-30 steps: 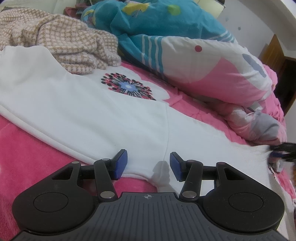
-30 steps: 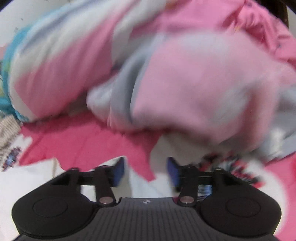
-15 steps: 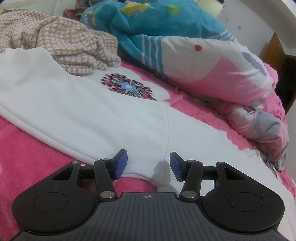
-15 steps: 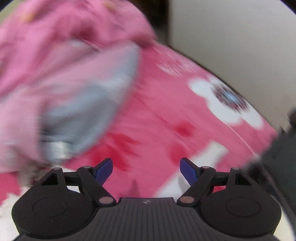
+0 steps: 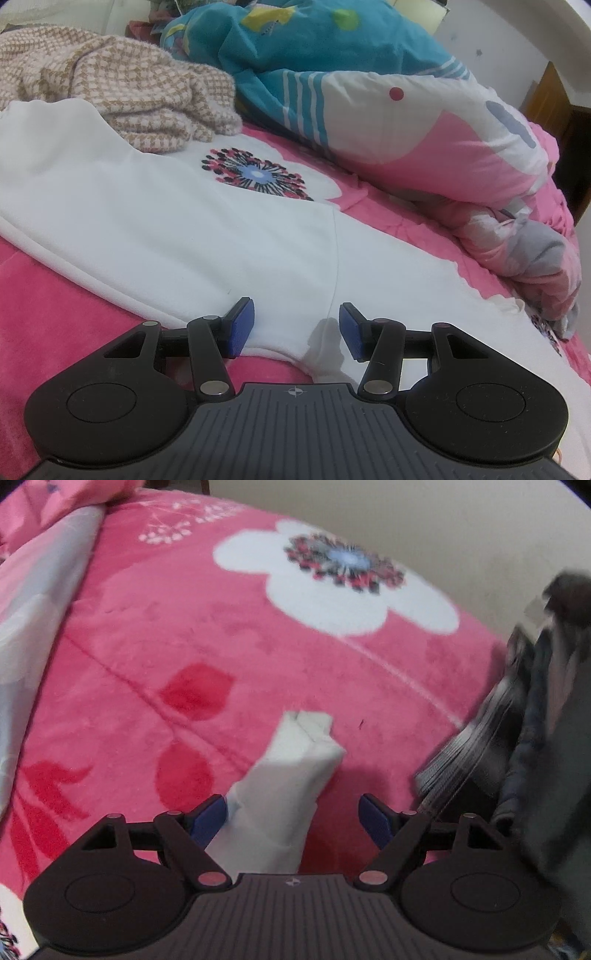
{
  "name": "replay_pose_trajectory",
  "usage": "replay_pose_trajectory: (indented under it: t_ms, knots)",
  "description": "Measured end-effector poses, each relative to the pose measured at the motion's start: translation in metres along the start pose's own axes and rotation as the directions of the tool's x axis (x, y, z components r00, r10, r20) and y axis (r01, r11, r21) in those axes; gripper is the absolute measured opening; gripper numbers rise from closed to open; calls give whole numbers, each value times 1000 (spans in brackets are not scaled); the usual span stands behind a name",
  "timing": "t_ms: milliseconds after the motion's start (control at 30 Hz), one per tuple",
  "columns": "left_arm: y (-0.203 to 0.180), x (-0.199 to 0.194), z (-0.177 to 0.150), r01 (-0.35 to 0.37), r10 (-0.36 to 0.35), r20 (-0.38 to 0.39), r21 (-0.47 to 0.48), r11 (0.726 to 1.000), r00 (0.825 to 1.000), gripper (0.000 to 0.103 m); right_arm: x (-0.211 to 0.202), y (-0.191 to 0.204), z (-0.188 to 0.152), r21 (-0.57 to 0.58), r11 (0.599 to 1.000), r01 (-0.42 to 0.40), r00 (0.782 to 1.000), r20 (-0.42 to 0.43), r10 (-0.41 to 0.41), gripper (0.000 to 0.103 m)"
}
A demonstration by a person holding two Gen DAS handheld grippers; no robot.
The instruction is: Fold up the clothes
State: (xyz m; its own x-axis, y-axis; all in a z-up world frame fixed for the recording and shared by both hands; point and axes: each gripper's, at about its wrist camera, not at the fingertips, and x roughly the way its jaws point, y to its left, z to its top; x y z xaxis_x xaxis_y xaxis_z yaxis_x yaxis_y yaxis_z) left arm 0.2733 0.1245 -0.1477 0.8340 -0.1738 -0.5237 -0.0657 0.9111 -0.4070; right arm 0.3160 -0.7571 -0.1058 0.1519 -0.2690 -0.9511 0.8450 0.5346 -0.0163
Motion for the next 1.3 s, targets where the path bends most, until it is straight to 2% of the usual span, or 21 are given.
replay_pose_trajectory:
  t_ms: [67,100,167,200,233,300,433,500,600,733,833,900,933,967,1033,1067,1100,1133,1200,1267,1300]
  knots:
    - [0,1,1,0,0,0,0,1000,1000,51,3,2,-2,-33,999,-39,999,-1,39,56]
    - [0,1,1,-1,1,0,0,1000,1000,51,0,6,-5,-66,997,-47,999,17,48,41]
    - [0,2,1,-1,1,0,-2,1000,1000,51,-10,10,-9,-89,994,-59,996,61,65,22]
    - [0,2,1,-2,2,0,-4,1000,1000,51,-18,10,-12,-82,993,-80,992,95,87,17]
    - [0,2,1,-1,1,-1,-6,1000,1000,51,-29,9,-14,-82,990,-116,981,144,127,16]
    - [0,1,2,2,-2,-1,-11,1000,1000,51,-55,9,-20,-90,977,-193,946,247,210,15]
    - [2,0,2,9,-9,-3,-19,1000,1000,51,-132,21,-39,-162,938,-308,832,432,348,15]
    - [2,0,2,12,-12,-4,-19,1000,1000,51,-180,30,-53,-216,901,-377,755,491,434,15]
    - [3,-2,2,16,-16,-6,-17,1000,1000,51,-262,50,-88,-357,818,-452,622,530,576,15]
    - [5,-4,2,22,-22,-6,-27,999,1000,51,-353,75,-153,-547,665,-508,470,471,747,15]
    - [7,-6,3,29,-29,-8,-38,999,1000,51,-399,91,-214,-682,525,-509,374,374,849,15]
    - [8,-6,3,35,-35,-10,-43,998,999,51,-417,102,-259,-753,417,-509,323,283,903,15]
    - [8,-6,3,37,-37,-10,-44,998,999,51,-419,105,-283,-783,364,-505,309,231,923,16]
    - [8,-7,3,39,-40,-11,-45,998,999,51,-420,108,-308,-809,310,-500,297,176,939,17]
    - [9,-8,3,45,-46,-12,-49,998,999,51,-405,117,-361,-840,198,-504,309,38,950,32]
    - [10,-8,4,48,-49,-13,-52,997,999,51,-391,119,-387,-840,160,-519,333,-26,943,61]
    - [11,-8,4,52,-53,-15,-57,997,998,51,-377,121,-412,-834,129,-536,358,-87,930,81]
    - [11,-8,4,55,-57,-17,-63,996,998,51,-363,123,-438,-827,98,-554,381,-147,913,83]
    - [13,-9,5,64,-66,-18,-76,995,998,51,-331,119,-482,-815,68,-575,454,-249,855,83]
    - [14,-11,5,71,-73,-15,-80,994,997,51,-307,100,-516,-812,73,-579,502,-285,817,83]
    - [13,-12,5,73,-74,-11,-79,994,997,51,-300,84,-525,-817,90,-569,510,-266,818,83]
